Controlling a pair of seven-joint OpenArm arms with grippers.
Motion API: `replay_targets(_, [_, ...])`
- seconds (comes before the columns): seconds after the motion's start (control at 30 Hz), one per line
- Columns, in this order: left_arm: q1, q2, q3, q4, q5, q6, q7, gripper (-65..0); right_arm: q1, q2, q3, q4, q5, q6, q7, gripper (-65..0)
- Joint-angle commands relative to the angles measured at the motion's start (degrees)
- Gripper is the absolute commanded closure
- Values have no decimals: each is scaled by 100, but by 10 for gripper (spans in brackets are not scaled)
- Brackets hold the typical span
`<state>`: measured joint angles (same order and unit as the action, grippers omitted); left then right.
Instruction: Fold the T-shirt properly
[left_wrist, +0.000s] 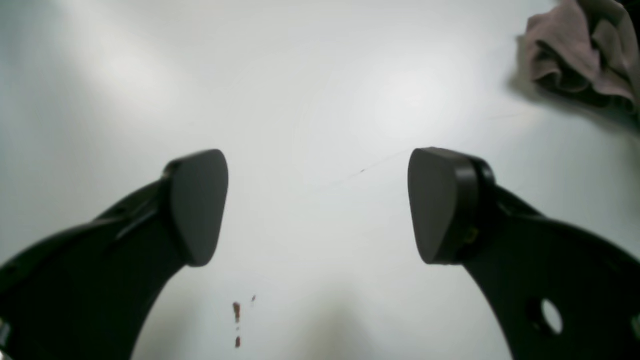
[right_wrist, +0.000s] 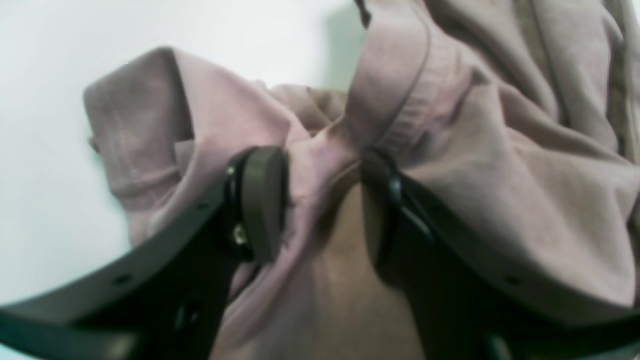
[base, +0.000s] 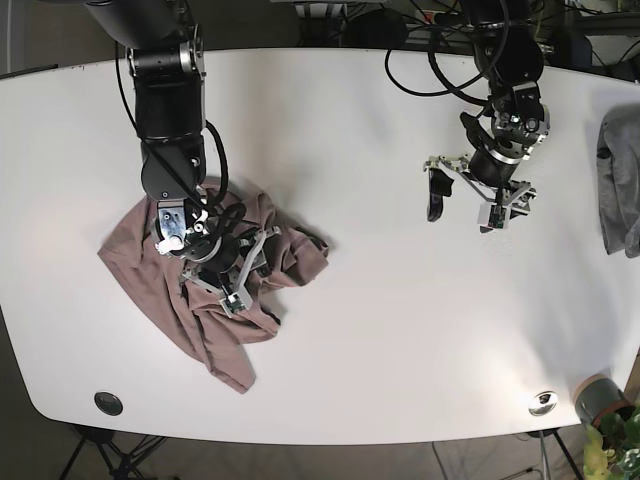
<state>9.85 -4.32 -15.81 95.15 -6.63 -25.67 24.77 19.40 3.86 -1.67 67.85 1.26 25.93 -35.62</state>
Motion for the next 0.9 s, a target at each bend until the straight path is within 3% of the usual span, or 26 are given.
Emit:
replay_targets(0.0, [-57, -39, -14, 80, -62, -4, -99, -517, 174, 76, 189, 85, 19, 4, 181, -246])
replay_targets(0.3, [-66, -39, -5, 80, -62, -4, -99, -517, 157, 164, 303, -381, 72, 4, 366, -214])
replay_targets(0.47, [-75, -39, 3, 80, -62, -4, -99, -517, 157, 146, 286, -240, 72, 4, 252, -13])
replay_targets(0.87, [-31, 5, 118, 142, -97, -4, -99, -517, 526, -56, 260, 1729, 19, 13, -1190, -21])
